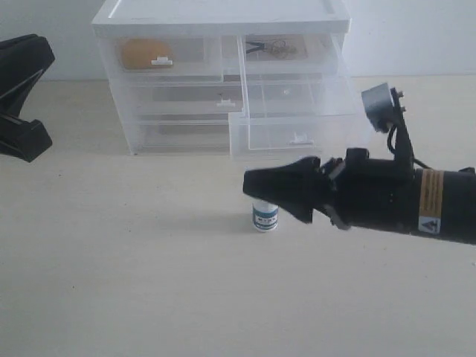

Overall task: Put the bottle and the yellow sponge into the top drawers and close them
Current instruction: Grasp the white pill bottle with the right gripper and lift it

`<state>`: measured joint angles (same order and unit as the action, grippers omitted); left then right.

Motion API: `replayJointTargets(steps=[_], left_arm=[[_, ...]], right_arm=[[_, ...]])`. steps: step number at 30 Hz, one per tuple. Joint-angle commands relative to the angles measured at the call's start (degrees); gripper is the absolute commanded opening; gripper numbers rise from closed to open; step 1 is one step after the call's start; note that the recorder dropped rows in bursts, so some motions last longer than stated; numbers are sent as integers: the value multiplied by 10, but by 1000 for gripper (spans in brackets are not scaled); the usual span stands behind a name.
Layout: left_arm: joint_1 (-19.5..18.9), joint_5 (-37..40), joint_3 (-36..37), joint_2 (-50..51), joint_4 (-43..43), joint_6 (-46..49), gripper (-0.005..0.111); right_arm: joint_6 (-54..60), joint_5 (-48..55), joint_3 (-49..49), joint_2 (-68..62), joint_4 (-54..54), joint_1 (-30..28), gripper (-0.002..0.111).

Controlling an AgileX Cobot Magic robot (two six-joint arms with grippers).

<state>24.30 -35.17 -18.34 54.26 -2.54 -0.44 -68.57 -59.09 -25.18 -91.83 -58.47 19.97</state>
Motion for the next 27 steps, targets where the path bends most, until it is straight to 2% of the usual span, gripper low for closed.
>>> replayJointTargets(steps=[1, 2, 4, 7, 9, 13, 14, 15, 19, 24, 27], left_arm=[[3, -6, 2, 2, 6, 0, 4], [3, -6, 2, 2, 6, 0, 4], [3, -7, 2, 2, 6, 0, 4], [3, -7, 2, 2, 6, 0, 4], [3, -7, 2, 2, 6, 0, 4], [3, -6, 2, 2, 6, 0, 4], [3, -6, 2, 2, 6, 0, 4], [3, -5, 2, 2, 6, 0, 4], [3, -4, 2, 2, 6, 4, 4], [3, -4, 2, 2, 6, 4, 4], [3, -4, 2, 2, 6, 4, 4]], right_arm=[[109, 47, 47, 4, 6, 2, 77], [142, 65, 52, 4, 39, 8, 77], [277, 135, 52, 1, 150, 54, 77], [478, 246, -8, -37, 363, 146, 77], [523, 257, -42, -67, 392, 166, 77], [568, 281, -116, -156, 425, 166, 77], [583, 289, -125, -169, 430, 166, 74], [585, 295, -128, -173, 437, 166, 64], [550, 343, -121, -135, 432, 166, -1], [404, 460, -59, 109, 323, 226, 0], [402, 486, -64, 226, 320, 252, 0]])
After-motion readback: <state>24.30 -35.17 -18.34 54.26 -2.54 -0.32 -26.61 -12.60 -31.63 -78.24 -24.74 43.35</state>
